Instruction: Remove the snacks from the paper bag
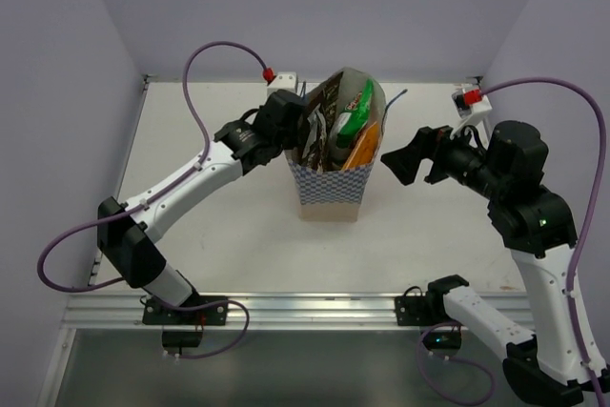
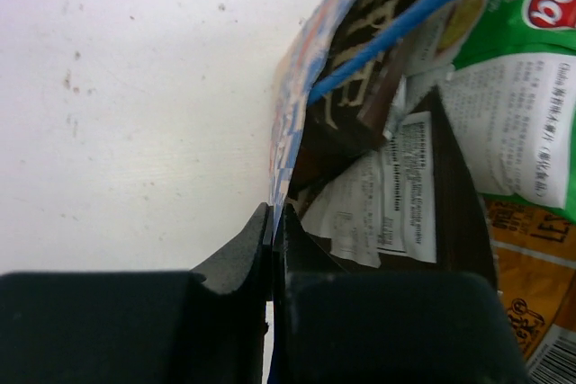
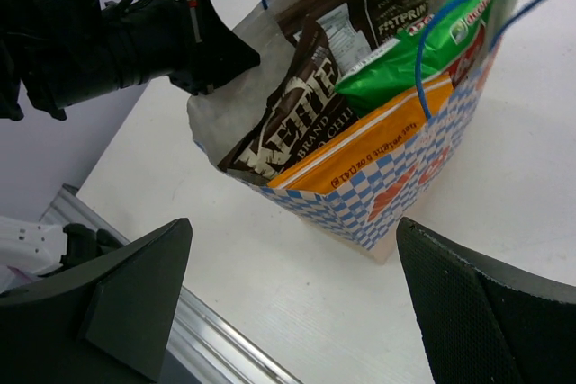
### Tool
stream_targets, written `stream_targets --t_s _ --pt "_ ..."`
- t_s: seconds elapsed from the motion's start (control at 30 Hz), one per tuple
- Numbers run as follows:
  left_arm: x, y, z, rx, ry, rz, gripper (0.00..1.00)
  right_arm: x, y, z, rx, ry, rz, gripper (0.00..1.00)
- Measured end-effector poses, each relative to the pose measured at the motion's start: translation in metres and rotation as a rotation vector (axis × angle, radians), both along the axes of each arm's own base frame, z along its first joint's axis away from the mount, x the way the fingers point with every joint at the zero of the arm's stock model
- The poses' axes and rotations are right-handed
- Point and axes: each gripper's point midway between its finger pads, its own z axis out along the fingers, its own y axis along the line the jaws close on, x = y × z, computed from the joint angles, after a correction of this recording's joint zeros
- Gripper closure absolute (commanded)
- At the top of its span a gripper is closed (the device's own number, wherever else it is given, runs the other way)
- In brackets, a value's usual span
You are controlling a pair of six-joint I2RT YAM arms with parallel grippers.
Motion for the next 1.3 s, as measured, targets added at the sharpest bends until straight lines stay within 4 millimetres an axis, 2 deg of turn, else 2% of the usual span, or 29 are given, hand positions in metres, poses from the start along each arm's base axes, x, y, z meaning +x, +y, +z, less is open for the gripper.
stream_targets --t_s 0.17,0.3,0.43,0.6,0.7,0.87,1.03,1.13,1.3 --pt "0.008 0.016 0.009 0.122 -0.046 -0.026 1.00 0.002 0.013 0.009 0.043 0.003 0.050 0.01" --pt "0.011 0.027 0.012 0.226 -0.073 -0.048 1.00 0.002 0.034 0.015 0.077 0.021 0.105 0.01" --pt "0.011 0.039 0.022 0.295 -0.105 -0.050 1.00 0.008 0.065 0.020 0.095 0.062 0.150 0.01" --pt "0.003 0.060 0.046 0.353 -0.159 -0.037 1.00 0.013 0.124 0.023 0.085 0.124 0.212 0.01" --pt "-0.003 0.072 0.060 0.366 -0.190 -0.022 1.00 0.019 0.150 0.022 0.078 0.147 0.204 0.01" --pt "-0.015 0.088 0.072 0.364 -0.215 0.000 1.00 0.038 0.170 0.000 0.071 0.229 0.121 0.12" --pt "-0.022 0.097 0.070 0.361 -0.212 0.010 1.00 0.049 0.191 -0.032 0.058 0.329 0.078 0.13" --pt "-0.025 0.098 0.068 0.344 -0.206 0.015 1.00 0.045 0.210 -0.054 0.053 0.396 0.080 0.13" --pt "-0.026 0.097 0.066 0.316 -0.196 0.028 1.00 0.026 0.233 -0.084 0.048 0.487 0.093 0.14"
